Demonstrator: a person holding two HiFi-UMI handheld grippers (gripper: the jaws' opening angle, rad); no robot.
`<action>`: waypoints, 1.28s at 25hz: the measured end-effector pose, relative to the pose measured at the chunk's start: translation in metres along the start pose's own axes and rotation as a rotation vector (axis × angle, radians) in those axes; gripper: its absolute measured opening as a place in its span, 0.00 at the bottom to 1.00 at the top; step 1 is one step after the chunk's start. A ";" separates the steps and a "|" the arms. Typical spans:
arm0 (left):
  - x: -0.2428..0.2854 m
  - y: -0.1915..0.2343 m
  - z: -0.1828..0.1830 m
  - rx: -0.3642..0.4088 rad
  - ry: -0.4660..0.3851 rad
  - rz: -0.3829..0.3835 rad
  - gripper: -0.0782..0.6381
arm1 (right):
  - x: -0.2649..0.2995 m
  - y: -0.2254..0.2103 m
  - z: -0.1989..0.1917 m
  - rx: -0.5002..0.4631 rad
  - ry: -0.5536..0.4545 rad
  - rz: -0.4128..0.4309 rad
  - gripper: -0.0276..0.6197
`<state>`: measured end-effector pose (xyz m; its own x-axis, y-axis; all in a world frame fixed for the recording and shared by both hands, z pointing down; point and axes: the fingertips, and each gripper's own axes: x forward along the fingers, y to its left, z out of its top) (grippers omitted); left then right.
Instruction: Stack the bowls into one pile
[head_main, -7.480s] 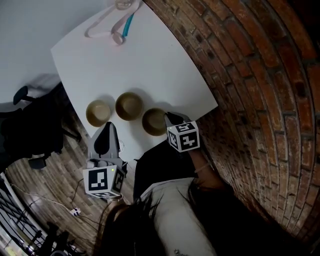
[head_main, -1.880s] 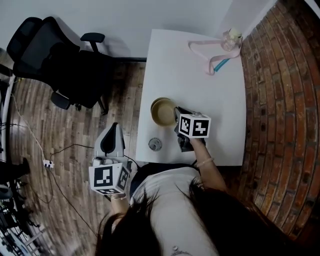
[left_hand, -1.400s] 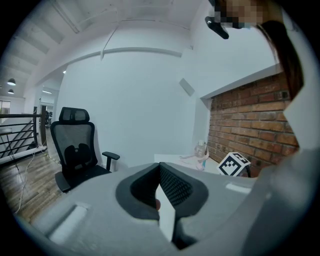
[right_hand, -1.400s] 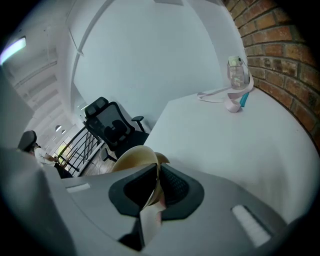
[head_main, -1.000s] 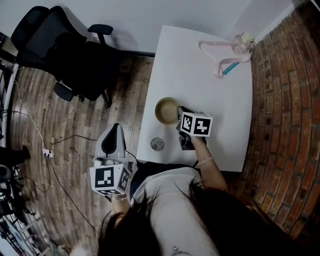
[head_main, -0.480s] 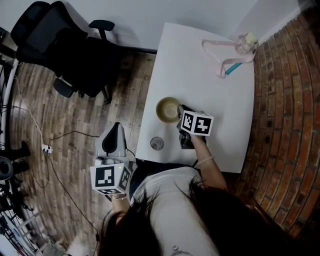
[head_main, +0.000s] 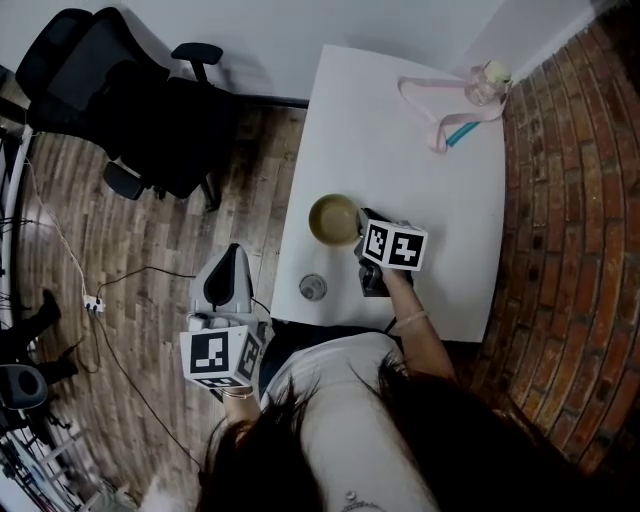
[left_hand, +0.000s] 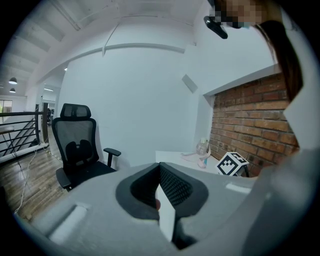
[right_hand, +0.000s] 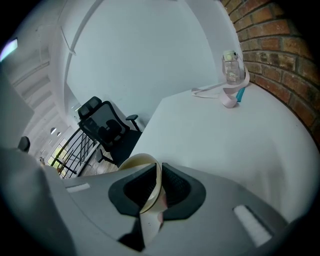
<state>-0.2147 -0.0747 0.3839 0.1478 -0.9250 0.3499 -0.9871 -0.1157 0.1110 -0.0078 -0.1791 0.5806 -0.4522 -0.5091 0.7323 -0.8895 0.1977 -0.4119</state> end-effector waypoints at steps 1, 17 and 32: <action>0.000 0.000 0.000 0.001 -0.001 -0.003 0.11 | -0.001 0.000 0.000 0.001 -0.003 -0.002 0.09; -0.007 -0.015 0.007 0.015 -0.044 -0.078 0.11 | -0.028 -0.001 -0.002 -0.011 -0.053 -0.049 0.08; -0.013 -0.034 0.008 0.026 -0.057 -0.182 0.11 | -0.061 -0.006 -0.021 0.025 -0.095 -0.099 0.06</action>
<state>-0.1832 -0.0618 0.3685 0.3207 -0.9071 0.2725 -0.9458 -0.2914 0.1432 0.0233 -0.1312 0.5498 -0.3535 -0.6024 0.7156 -0.9269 0.1226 -0.3547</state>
